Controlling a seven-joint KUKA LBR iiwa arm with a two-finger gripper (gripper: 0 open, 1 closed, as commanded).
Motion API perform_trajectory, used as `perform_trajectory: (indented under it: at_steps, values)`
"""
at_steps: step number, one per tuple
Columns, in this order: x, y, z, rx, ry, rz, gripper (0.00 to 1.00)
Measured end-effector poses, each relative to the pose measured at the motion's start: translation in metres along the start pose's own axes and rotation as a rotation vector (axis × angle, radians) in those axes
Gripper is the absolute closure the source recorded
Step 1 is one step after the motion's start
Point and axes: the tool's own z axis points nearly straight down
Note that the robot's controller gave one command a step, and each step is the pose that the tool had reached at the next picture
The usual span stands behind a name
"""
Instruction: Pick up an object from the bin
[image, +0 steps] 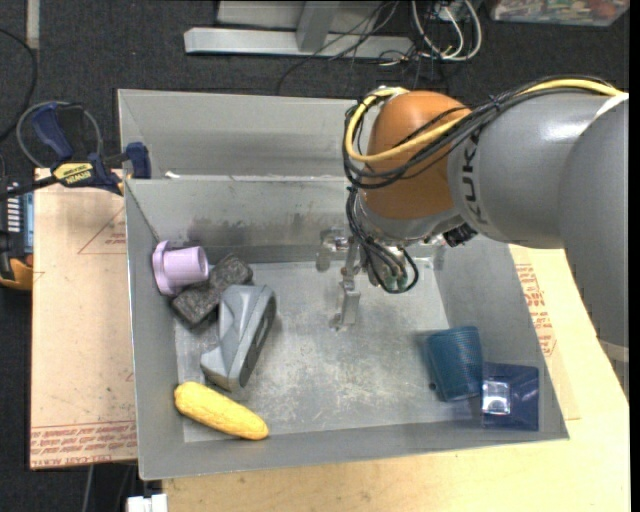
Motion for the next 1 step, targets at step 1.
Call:
perform_trajectory:
  at_steps: [1]
  values:
    - [-0.0019,-0.0003,-0.0040,0.000,-0.007,0.002,0.00]
